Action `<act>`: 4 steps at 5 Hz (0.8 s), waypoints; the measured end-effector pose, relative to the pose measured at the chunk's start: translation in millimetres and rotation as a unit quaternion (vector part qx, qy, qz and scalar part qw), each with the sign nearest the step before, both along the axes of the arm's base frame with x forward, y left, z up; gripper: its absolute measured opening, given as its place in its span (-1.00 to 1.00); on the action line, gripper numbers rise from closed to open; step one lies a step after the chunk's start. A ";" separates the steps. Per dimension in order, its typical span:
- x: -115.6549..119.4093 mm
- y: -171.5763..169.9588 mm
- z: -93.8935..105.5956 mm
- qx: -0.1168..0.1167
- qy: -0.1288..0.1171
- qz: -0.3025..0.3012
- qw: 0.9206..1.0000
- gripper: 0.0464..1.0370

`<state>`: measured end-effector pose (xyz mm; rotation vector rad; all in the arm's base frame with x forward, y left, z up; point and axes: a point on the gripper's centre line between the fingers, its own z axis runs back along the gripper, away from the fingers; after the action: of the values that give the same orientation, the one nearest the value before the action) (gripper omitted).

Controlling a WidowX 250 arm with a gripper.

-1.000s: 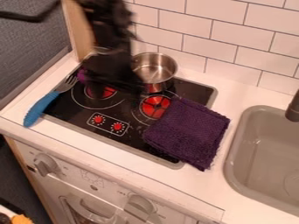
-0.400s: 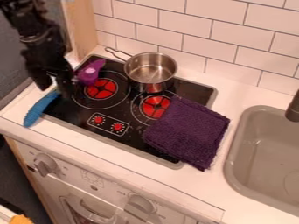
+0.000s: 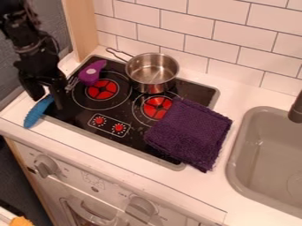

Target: Moved the blue fork on the purple cloth

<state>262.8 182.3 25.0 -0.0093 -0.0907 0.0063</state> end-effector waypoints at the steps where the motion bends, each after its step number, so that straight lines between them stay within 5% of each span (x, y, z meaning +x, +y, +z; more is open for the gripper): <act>1: -3.8 5.5 -0.7 0.020 0.017 0.013 1.000 0.92; 3: -0.4 4.8 -17.3 0.009 0.037 0.021 0.999 0.83; 4: 7.9 2.6 -17.7 0.010 0.029 0.021 0.999 0.24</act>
<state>270.7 184.8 7.3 0.0127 -0.0339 0.0470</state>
